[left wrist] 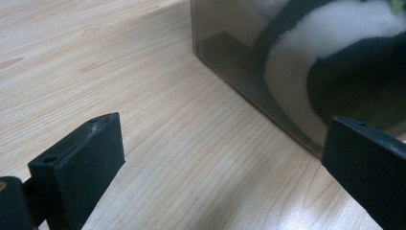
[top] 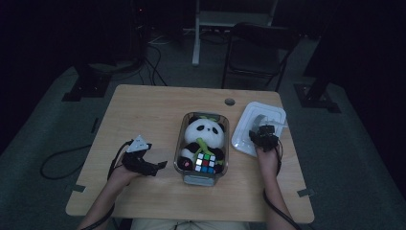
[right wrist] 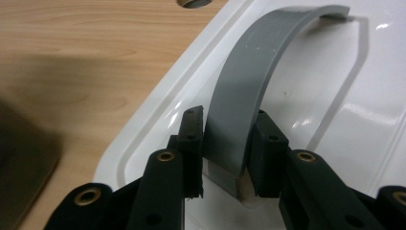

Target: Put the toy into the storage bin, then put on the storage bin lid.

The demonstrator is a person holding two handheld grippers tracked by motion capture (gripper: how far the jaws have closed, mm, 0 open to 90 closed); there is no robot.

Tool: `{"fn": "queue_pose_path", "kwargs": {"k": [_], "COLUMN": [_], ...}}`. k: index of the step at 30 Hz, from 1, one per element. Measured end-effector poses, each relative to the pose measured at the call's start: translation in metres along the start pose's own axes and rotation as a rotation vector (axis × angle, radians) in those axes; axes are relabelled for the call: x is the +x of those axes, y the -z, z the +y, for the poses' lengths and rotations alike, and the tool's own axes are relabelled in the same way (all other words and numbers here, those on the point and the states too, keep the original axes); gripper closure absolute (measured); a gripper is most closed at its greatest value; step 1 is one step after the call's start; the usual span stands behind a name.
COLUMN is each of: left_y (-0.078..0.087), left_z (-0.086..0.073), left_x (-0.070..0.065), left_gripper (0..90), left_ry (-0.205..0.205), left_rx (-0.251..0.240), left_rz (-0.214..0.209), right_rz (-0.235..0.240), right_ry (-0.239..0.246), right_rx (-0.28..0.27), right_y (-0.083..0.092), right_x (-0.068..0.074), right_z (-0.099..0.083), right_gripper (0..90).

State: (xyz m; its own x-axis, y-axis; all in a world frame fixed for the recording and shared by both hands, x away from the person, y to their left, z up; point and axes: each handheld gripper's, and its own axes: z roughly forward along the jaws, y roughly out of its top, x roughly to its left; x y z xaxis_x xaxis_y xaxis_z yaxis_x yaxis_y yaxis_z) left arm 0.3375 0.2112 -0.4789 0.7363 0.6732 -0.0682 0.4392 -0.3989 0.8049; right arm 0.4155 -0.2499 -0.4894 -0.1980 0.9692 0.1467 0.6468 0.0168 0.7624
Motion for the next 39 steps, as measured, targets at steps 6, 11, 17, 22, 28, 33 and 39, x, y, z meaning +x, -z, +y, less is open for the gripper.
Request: {"fn": "queue_pose_path", "kwargs": {"k": [6,11,17,22,28,33,39], "left_y": [-0.002,-0.003,-0.005,-0.007,-0.011,-0.016,-0.023], "left_z": [0.000,0.001,0.005,0.008,0.011,0.013,0.018], "left_x": [-0.001,-0.002,-0.002,-0.003,-0.005,-0.007,-0.006], "left_gripper": [1.8,1.7,1.8,1.8,1.7,1.8,1.7], "left_ry": [0.003,0.005,-0.008,-0.005,-0.011,-0.014,-0.020], "left_rx": [0.003,-0.002,0.000,-0.008,-0.009,-0.011,-0.017], "left_rz": [0.000,0.002,0.008,0.010,0.015,0.015,0.045], "right_rz": [0.060,0.109,0.118,0.120,0.075,0.034,-0.053], "right_ry": [0.008,0.001,-0.019,-0.033,-0.032,-0.061,-0.043], "right_rx": [0.009,0.031,0.048,0.068,0.068,0.035,0.021], "right_y": [0.022,0.030,0.027,0.022,0.027,0.034,0.029], "right_x": [-0.008,-0.012,-0.019,-0.023,-0.021,-0.015,-0.002], "right_z": [-0.017,-0.030,-0.041,-0.044,-0.042,-0.043,-0.046], "right_gripper": [72.8,72.2,69.2,67.3,53.1,40.3,37.4]}}
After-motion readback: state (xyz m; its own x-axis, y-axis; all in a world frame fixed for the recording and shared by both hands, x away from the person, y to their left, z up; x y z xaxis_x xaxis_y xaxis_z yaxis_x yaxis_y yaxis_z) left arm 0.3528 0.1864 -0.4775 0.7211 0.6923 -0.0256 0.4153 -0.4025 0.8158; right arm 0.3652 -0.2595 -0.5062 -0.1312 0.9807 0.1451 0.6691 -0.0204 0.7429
